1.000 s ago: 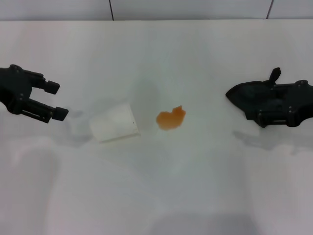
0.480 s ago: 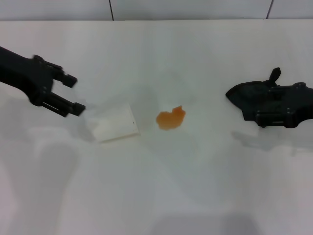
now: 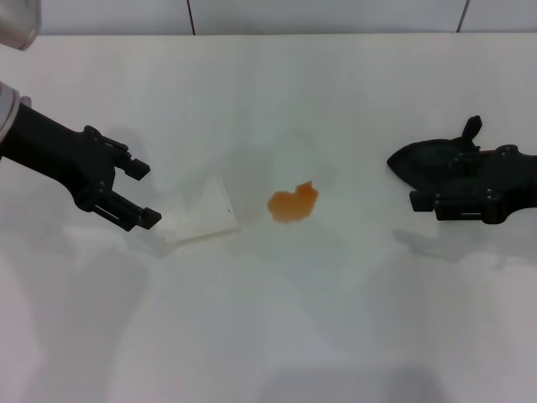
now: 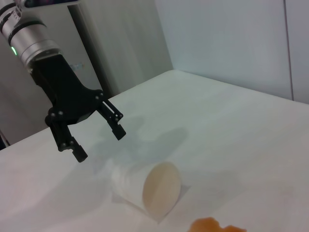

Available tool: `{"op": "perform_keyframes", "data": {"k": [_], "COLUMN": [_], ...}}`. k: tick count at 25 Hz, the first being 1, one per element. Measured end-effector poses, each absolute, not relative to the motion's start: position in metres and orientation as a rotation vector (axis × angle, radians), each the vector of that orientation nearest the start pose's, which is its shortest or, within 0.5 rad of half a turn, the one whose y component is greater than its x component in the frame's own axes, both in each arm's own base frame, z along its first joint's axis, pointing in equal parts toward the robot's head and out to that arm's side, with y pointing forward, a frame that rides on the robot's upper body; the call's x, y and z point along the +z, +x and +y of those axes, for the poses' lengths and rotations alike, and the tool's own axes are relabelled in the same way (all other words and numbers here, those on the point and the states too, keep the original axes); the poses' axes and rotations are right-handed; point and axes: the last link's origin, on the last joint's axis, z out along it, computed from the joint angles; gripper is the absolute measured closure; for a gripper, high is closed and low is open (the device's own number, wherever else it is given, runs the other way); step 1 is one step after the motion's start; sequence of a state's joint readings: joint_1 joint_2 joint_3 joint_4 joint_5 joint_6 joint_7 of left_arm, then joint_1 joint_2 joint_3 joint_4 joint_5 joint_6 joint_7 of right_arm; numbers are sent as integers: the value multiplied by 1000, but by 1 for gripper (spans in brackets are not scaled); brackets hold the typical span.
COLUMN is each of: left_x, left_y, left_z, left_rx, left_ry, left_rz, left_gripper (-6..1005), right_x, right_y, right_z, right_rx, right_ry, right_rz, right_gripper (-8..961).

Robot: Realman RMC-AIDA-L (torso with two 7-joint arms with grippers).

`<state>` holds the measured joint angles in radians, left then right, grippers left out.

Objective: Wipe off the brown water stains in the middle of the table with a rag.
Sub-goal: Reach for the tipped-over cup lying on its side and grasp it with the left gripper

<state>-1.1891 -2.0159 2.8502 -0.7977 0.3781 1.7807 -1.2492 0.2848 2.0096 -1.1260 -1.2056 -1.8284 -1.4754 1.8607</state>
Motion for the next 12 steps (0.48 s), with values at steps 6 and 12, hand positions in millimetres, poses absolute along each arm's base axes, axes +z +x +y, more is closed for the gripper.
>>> {"op": "perform_keyframes", "data": {"k": [6, 12], "left_x": [54, 53], "left_y": [-222, -221], "left_z": [385, 388], "left_rx": [214, 206], "left_ry": [-3034, -3022], "left_rz": [-466, -439], "left_gripper": [134, 135], "right_x": [46, 46], "right_y": [239, 238], "right_z": [316, 316], "right_rx": [471, 472], "right_ry": [-2712, -2713], "right_rz": [717, 720], "right_gripper": [339, 339]}}
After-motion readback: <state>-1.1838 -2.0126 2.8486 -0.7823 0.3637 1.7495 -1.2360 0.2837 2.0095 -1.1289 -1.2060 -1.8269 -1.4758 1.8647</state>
